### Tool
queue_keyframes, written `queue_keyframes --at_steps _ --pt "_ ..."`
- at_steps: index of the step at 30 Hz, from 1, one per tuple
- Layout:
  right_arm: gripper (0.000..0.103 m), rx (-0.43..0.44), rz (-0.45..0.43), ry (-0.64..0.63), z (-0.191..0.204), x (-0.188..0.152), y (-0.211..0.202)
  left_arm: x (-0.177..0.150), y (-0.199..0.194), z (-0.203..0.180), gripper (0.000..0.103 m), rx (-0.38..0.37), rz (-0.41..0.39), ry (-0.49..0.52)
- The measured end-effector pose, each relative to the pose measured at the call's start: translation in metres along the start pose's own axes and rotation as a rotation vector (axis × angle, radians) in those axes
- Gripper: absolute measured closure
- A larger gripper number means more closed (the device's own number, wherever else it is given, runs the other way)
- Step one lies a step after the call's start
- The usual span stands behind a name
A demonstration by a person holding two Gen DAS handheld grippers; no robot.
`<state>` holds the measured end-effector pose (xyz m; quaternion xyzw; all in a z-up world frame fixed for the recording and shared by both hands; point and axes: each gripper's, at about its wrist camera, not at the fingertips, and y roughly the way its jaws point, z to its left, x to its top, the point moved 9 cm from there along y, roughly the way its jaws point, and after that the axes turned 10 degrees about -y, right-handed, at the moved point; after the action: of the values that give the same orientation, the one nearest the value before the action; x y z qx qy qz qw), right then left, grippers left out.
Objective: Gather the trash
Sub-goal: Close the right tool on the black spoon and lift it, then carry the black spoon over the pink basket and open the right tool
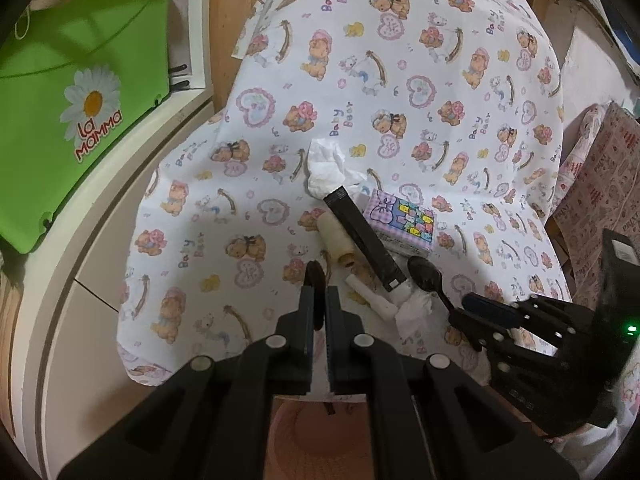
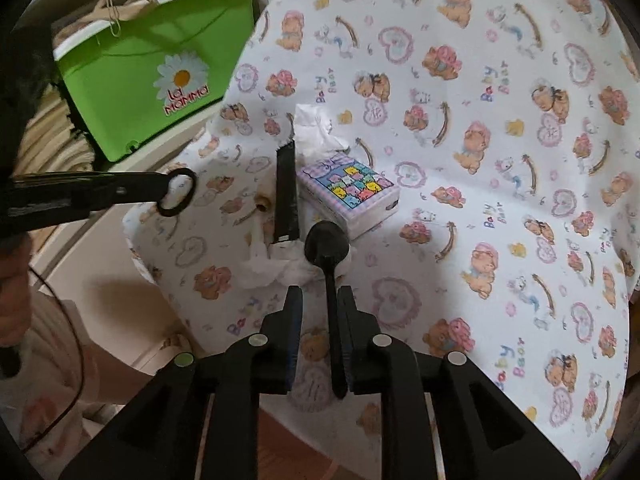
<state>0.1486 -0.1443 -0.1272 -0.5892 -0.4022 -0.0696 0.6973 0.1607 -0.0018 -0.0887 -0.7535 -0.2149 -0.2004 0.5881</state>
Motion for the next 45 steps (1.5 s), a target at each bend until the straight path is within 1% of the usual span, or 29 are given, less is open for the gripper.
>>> queue_keyframes --at_steps 2,3,5,7,9,12,16,18,22,24,26,29,32,34,36,38,39,40,42,43,45 --pt "0.084 -0.014 0.018 0.016 -0.001 -0.002 0.011 -0.001 0.000 0.001 0.099 -0.005 0.004 -0.003" --pt "0.089 -0.021 0.035 0.030 -0.002 -0.004 0.016 -0.001 -0.001 0.001 0.099 -0.008 0.005 -0.004" --pt "0.096 -0.043 0.019 0.050 -0.004 -0.005 0.016 -0.002 -0.001 0.002 0.099 -0.013 0.005 -0.008" --pt "0.096 -0.030 0.011 0.068 -0.004 -0.005 0.012 -0.002 0.000 0.003 0.099 -0.014 0.003 -0.015" --pt "0.096 -0.041 -0.014 0.063 -0.004 -0.003 0.004 -0.001 -0.001 0.004 0.099 -0.022 0.002 -0.026" --pt "0.096 -0.043 -0.055 0.077 -0.003 0.002 -0.013 0.000 -0.005 0.003 0.099 -0.051 -0.003 -0.051" --pt "0.096 -0.016 -0.112 0.130 -0.003 0.007 -0.039 0.000 -0.016 -0.001 0.099 -0.139 -0.006 -0.104" --pt "0.096 -0.010 -0.136 0.141 -0.002 0.008 -0.051 -0.001 -0.022 -0.004 0.099 -0.151 -0.014 -0.111" --pt "0.096 0.045 -0.151 0.170 0.005 0.004 -0.070 -0.007 -0.036 -0.011 0.099 -0.176 -0.032 -0.111" --pt "0.096 0.061 -0.157 0.179 0.009 0.002 -0.076 -0.018 -0.042 -0.011 0.099 -0.184 -0.028 -0.121" --pt "0.096 0.079 -0.154 0.186 0.015 -0.002 -0.082 -0.027 -0.045 -0.011 0.099 -0.183 -0.022 -0.123" --pt "0.096 0.102 -0.152 0.187 0.028 -0.009 -0.090 -0.032 -0.049 -0.008 0.099 -0.147 -0.036 -0.133" --pt "0.096 0.123 -0.136 0.207 0.041 -0.018 -0.093 -0.039 -0.056 -0.008 0.099 -0.149 -0.026 -0.146" --pt "0.096 0.145 -0.128 0.228 0.049 -0.025 -0.096 -0.050 -0.058 -0.009 0.099 -0.128 -0.010 -0.133" --pt "0.096 0.161 -0.112 0.210 0.059 -0.030 -0.095 -0.064 -0.059 -0.011 0.099 -0.109 0.001 -0.104" --pt "0.096 0.134 -0.066 0.164 0.067 -0.037 -0.086 -0.069 -0.058 -0.008 0.099 -0.087 0.000 -0.088" --pt "0.096 0.123 -0.052 0.161 0.068 -0.040 -0.083 -0.069 -0.058 -0.007 0.099 -0.088 0.002 -0.086" --pt "0.096 0.133 -0.047 0.171 0.070 -0.043 -0.081 -0.070 -0.057 -0.004 0.099 -0.091 0.009 -0.095" --pt "0.096 0.186 -0.027 0.204 0.076 -0.050 -0.076 -0.076 -0.051 -0.002 0.099 -0.118 0.051 -0.115" --pt "0.096 0.195 -0.016 0.210 0.078 -0.054 -0.073 -0.080 -0.047 -0.002 0.099 -0.125 0.073 -0.117" --pt "0.096 0.197 0.008 0.221 0.080 -0.063 -0.066 -0.091 -0.038 -0.003 0.099 -0.113 0.124 -0.111"
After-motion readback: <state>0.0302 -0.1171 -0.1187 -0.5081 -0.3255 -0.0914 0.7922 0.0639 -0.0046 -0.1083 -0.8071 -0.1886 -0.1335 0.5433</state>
